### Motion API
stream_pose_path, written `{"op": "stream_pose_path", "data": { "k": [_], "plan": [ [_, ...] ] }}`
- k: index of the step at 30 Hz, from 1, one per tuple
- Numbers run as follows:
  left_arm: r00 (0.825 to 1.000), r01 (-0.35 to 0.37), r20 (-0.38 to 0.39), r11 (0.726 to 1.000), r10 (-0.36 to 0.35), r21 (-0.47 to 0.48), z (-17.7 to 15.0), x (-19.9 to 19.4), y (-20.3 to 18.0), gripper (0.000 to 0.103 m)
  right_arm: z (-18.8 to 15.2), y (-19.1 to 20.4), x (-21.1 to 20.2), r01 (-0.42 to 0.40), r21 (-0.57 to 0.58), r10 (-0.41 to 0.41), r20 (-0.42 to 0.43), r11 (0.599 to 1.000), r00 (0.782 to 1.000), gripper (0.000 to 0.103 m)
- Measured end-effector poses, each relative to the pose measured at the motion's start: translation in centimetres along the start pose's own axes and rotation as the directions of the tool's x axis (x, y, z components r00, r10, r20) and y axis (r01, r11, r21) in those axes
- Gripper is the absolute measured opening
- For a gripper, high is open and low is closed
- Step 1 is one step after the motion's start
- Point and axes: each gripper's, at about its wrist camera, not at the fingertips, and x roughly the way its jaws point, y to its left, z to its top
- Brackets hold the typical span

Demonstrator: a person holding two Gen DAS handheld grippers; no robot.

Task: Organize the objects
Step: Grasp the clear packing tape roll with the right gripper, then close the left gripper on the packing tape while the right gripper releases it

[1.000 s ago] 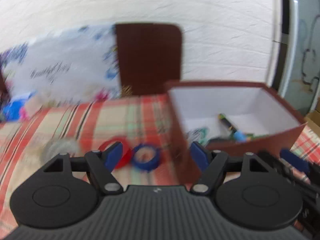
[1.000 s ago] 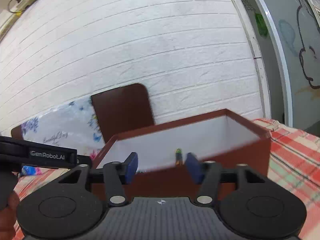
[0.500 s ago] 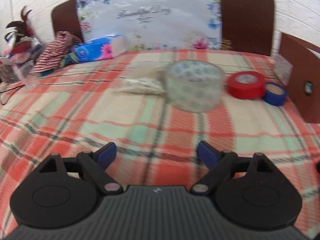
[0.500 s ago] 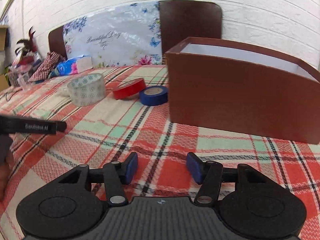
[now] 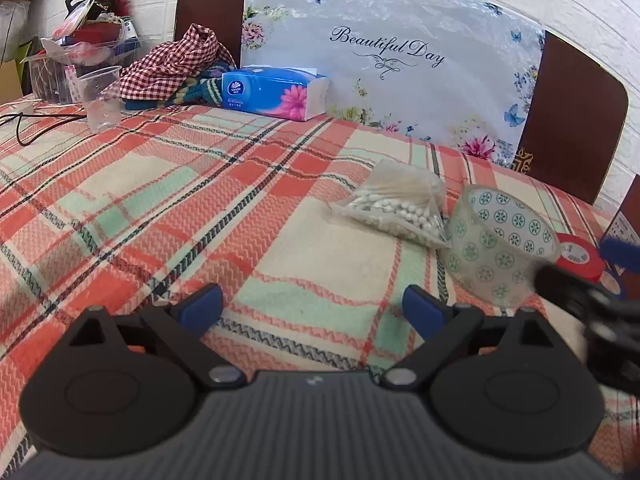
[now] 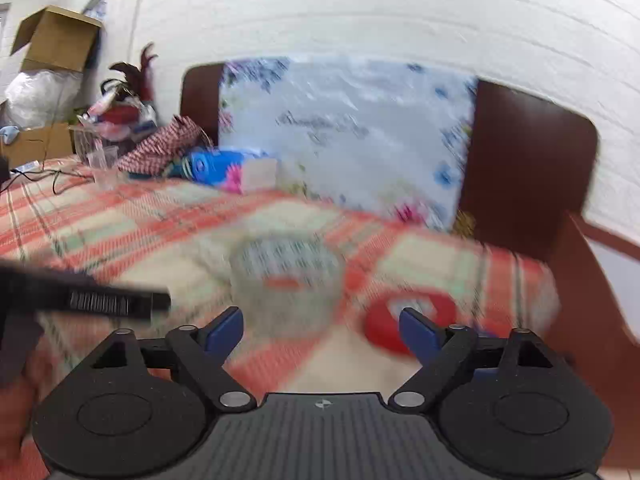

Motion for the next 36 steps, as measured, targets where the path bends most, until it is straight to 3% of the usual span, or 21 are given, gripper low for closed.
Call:
{"op": "stream_pose_path", "data": {
  "k": [2, 4, 7, 9, 13, 19, 26, 28, 30, 31, 33, 35, 36],
  "plan": [
    [0.999, -0.04, 0.001, 0.999, 0.04, -0.031, 0.1, 0.1, 0.5, 0.089, 0.9, 0.9, 2.5, -0.018, -0.047, 0.018, -0.001, 0.999, 1.0, 0.088],
    [1.0, -0.021, 0.007, 0.999, 0.021, -0.037, 0.1, 0.1, 0.6, 0.095, 1.3, 0.6, 5.0, -0.012, -0.027, 0.011, -0.022, 1.0, 1.0, 0.09],
    [1.0, -0.02, 0.004, 0.999, 0.02, -0.027, 0.1, 0.2, 0.4, 0.096, 1.4, -1.5, 8.1, -0.085, 0.106, 0.099, -0.131, 0.991, 0.986, 0.086],
    [1.0, -0.021, 0.004, 0.999, 0.021, -0.025, 0.1, 0.1, 0.3, 0.096, 1.2, -1.5, 7.4, -0.067, 0.104, 0.079, -0.118, 0.992, 0.99, 0.086],
    [1.0, -0.026, 0.002, 1.0, 0.026, -0.017, 0.1, 0.2, 0.2, 0.096, -0.2, -0.8, 4.4, -0.051, 0.079, 0.06, -0.121, 0.996, 0.991, 0.086],
    [0.999, -0.047, -0.006, 0.999, 0.047, 0.016, 0.0, 0.2, -0.2, 0.096, -4.1, -1.9, -3.7, -0.015, 0.102, 0.03, -0.146, 0.995, 0.989, 0.086],
    [0.994, -0.105, -0.026, 0.988, 0.108, 0.109, -0.3, -0.3, -2.4, 0.095, -8.9, -5.4, -14.0, 0.165, 0.167, -0.137, -0.163, 0.972, 0.977, 0.087],
    [0.997, -0.03, -0.068, 0.994, 0.038, 0.105, -0.6, -1.6, -4.3, 0.086, -9.7, -6.3, -15.2, 0.181, 0.187, -0.15, -0.168, 0.966, 0.974, 0.086],
    [0.986, 0.135, -0.111, 0.989, -0.127, 0.065, -0.7, -3.8, -6.8, 0.08, -10.5, -6.8, -15.2, 0.182, 0.217, -0.139, -0.198, 0.959, 0.97, 0.088],
    [0.965, 0.233, -0.138, 0.971, -0.225, 0.046, -0.9, -5.0, -8.5, 0.076, -10.6, -6.9, -15.3, 0.18, 0.216, -0.14, -0.189, 0.96, 0.972, 0.088],
    [0.906, 0.391, -0.197, 0.919, -0.374, 0.054, -1.0, -7.2, -12.1, 0.072, -10.7, -6.6, -15.1, 0.188, 0.195, -0.15, -0.193, 0.963, 0.97, 0.088],
    [0.869, 0.467, -0.256, 0.872, -0.423, 0.146, -1.7, -8.9, -15.9, 0.067, -10.7, -6.6, -15.0, 0.186, 0.184, -0.15, -0.193, 0.965, 0.97, 0.089],
    [0.865, 0.475, -0.286, 0.857, -0.412, 0.201, -2.2, -9.2, -17.6, 0.061, -10.7, -6.7, -15.0, 0.182, 0.189, -0.146, -0.191, 0.965, 0.971, 0.089]
  ]
}}
